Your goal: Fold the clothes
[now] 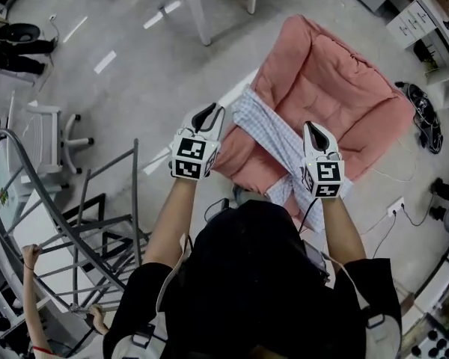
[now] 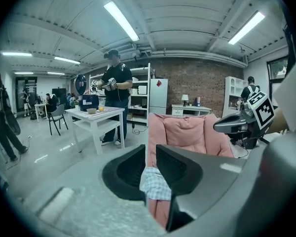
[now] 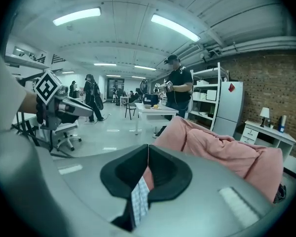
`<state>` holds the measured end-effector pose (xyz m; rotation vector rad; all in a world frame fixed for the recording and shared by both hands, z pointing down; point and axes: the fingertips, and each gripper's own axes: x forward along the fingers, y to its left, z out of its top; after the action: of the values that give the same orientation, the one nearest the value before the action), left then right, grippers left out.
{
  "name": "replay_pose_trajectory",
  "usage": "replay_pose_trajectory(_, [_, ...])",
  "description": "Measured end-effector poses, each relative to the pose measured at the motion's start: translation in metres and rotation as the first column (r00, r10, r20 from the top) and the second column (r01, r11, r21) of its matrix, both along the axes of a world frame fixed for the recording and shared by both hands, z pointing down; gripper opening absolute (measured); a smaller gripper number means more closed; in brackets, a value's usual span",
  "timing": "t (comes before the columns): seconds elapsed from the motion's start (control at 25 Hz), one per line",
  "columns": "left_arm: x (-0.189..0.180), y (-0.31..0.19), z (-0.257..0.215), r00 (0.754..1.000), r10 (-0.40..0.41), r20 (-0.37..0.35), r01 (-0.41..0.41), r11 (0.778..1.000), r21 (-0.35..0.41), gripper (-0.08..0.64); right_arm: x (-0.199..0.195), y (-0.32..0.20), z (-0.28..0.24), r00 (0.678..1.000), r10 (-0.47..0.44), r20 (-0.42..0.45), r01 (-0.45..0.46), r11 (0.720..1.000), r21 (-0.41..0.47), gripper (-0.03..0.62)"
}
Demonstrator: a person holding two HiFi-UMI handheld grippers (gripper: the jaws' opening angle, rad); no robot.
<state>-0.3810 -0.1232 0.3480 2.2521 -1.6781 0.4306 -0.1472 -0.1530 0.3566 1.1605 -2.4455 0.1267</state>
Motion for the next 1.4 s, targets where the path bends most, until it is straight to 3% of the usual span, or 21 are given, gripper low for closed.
replay_pose_trajectory(0.24, [0.019, 0.043, 0.0, 0.997, -0.062, -0.038, 0.063, 0.998, 0.015, 0.074, 0.012, 0.048, -0.006, 0.999, -0.039, 0.0, 0.039, 0.999, 0.013, 0.005])
replay_pose_trajectory(0.44, [0.046, 0.104, -0.011, 0.997, -0.076, -0.015, 0.077, 0.996, 0.041, 0.074, 0.034, 0.105, -0.018, 0.998, -0.061, 0.023, 0.06, 0.997, 0.038, 0.005])
replay_pose_trajectory(0.6, [0.057, 0.124, -0.011, 0.997, -0.07, -0.014, 0.071, 0.997, 0.025, 0.074, 0.044, 0.126, -0.028, 0.998, -0.044, 0.041, 0.043, 0.998, 0.041, 0.005])
replay_pose_trajectory(0.84, [0.116, 0.149, -0.001, 0.999, -0.035, 0.001, 0.035, 0.999, -0.017, 0.074, 0.098, 0.143, -0.029, 0.998, -0.039, 0.042, 0.038, 0.999, 0.028, 0.005])
replay_pose_trajectory(1.12, [0.199, 0.199, 0.058, 0.999, -0.044, 0.013, 0.046, 0.993, -0.11, 0.074, 0.175, 0.184, 0.007, 0.994, -0.112, -0.003, 0.111, 0.994, -0.017, 0.005])
replay_pose_trajectory(1.4, [0.264, 0.224, 0.109, 1.0, -0.023, -0.001, 0.023, 0.98, -0.196, 0.074, 0.228, 0.205, 0.038, 0.994, -0.111, -0.008, 0.11, 0.992, -0.06, 0.005])
